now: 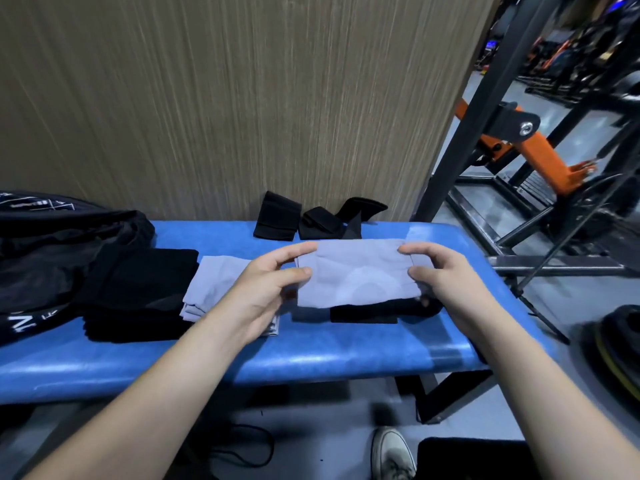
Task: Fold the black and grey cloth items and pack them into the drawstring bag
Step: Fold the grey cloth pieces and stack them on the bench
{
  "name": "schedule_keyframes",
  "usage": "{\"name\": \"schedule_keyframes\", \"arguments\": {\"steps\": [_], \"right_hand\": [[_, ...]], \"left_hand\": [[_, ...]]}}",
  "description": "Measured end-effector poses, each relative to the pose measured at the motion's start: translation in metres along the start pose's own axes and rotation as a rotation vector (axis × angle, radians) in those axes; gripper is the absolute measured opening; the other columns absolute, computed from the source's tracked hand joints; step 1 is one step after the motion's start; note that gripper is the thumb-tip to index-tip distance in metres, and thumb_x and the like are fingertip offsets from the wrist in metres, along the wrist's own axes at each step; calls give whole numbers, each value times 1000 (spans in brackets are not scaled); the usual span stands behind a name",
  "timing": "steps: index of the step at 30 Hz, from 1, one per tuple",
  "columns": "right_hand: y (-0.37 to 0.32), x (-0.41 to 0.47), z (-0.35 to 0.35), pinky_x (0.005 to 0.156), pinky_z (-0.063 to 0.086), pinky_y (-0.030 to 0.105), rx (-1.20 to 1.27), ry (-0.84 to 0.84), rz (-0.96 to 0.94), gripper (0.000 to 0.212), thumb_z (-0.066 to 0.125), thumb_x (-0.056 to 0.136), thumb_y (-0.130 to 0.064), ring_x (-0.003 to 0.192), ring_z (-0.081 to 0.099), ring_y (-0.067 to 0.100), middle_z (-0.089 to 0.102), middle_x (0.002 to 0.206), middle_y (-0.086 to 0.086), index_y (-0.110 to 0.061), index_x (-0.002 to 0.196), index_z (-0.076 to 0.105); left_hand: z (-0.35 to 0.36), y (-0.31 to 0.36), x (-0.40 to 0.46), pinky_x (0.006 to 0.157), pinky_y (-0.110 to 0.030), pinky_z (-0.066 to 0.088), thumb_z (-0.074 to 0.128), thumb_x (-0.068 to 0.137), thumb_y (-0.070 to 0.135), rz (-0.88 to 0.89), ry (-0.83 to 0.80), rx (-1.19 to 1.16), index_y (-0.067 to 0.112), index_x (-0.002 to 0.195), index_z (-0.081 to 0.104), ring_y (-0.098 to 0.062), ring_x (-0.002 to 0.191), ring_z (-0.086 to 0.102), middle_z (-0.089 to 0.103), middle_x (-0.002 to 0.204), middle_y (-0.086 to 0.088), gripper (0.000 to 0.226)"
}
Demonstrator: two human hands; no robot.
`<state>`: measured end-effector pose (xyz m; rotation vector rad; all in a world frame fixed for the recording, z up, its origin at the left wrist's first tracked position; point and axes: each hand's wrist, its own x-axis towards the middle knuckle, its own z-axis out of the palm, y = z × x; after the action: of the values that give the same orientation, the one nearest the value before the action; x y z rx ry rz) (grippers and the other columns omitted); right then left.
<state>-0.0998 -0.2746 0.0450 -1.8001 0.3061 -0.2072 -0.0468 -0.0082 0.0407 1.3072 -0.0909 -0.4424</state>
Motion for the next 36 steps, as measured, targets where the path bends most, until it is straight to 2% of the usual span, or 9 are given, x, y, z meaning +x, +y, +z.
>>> {"name": "schedule_keyframes", "arguments": {"steps": [6,10,13,15,20,25,28,32,36], "right_hand": [[9,-1,0,46,43,27,-243,-23,33,30,56,87,3,45,50,14,67,82,2,-22,97,69],[15,-2,0,47,46,20,-386,-26,34,31,56,84,3,47,59,3,70,81,0,-24,93,69],[18,-2,-1,48,46,20,-491,-9,-1,36,53,84,2,52,60,3,67,81,-1,-29,90,69],[17,-2,-1,54,48,24,-469,-6,-56,40,51,83,2,66,63,7,69,90,-3,-34,87,69],[4,-9,11,85,49,21,-355,-26,-235,44,55,84,4,106,60,4,67,113,-17,-33,103,69],[-3,-16,43,65,44,18,-276,-109,-297,51,57,84,5,69,57,5,61,109,-9,-36,113,64],[0,-20,65,67,46,26,-309,-190,-315,56,59,85,0,72,56,13,56,106,-6,-43,120,58],[4,-23,84,69,41,20,-385,-270,-298,56,62,89,-17,60,50,1,56,108,-9,-46,134,45],[6,-22,86,68,46,28,-297,-324,-200,43,64,90,-37,69,54,6,58,108,-11,-44,129,48]], "left_hand": [[9,-23,1,75,-22,46,70,85,5,26,45,335,29,108,73,-14,77,56,67,90,-3,33],[18,-36,2,54,-12,37,72,85,10,-12,49,435,30,120,65,-11,59,47,50,67,-2,41],[19,-43,4,62,-15,44,72,83,8,-48,23,477,28,126,60,-8,61,57,62,72,0,49],[18,-44,5,67,-17,45,71,83,7,-57,9,484,27,131,58,-8,68,62,66,82,-1,53],[18,-36,0,45,-7,33,63,89,2,-14,6,485,30,128,57,4,39,45,47,60,12,49],[14,-39,0,46,-14,32,61,89,4,-19,-42,487,33,138,50,-5,42,37,42,41,15,58],[15,-37,-2,53,-16,36,60,89,3,-7,-65,467,35,143,45,-6,49,42,50,52,9,65],[18,-33,-3,69,-24,54,55,92,1,-5,-81,333,27,140,50,-14,74,66,72,110,-8,55],[17,-31,-3,68,-27,55,49,100,11,-25,-84,219,17,138,53,-17,82,64,70,113,-13,38]]}}
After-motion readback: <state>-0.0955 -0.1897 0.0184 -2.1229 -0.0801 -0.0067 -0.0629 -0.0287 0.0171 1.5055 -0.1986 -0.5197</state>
